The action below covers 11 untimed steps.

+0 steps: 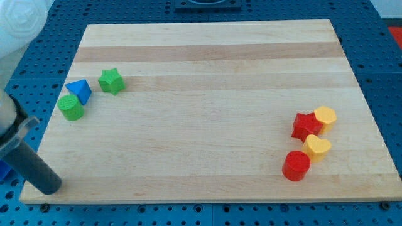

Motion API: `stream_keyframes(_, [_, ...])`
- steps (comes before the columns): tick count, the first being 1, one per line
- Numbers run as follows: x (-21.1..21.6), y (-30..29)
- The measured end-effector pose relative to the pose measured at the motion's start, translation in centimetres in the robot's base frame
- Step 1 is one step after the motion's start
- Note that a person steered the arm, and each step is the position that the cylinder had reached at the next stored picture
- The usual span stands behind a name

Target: Place the arm below the yellow heart

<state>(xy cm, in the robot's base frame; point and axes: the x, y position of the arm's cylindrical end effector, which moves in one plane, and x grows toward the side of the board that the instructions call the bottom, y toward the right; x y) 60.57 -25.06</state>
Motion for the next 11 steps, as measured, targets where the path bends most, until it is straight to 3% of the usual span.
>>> stream_keyframes(1, [-4.8,5.0])
stream_keyframes(2, [-9.0,15.2])
stream_keyframes(3, [-9.7,15.8])
stream_keyframes(5, [-9.7,16.3])
stream_keyframes(7, [1.3,19.6])
stream_keyframes(8, [1.2,22.7])
stream_keyframes(10, [1.2,38.3])
stream_keyframes(11, [-0.7,42.8])
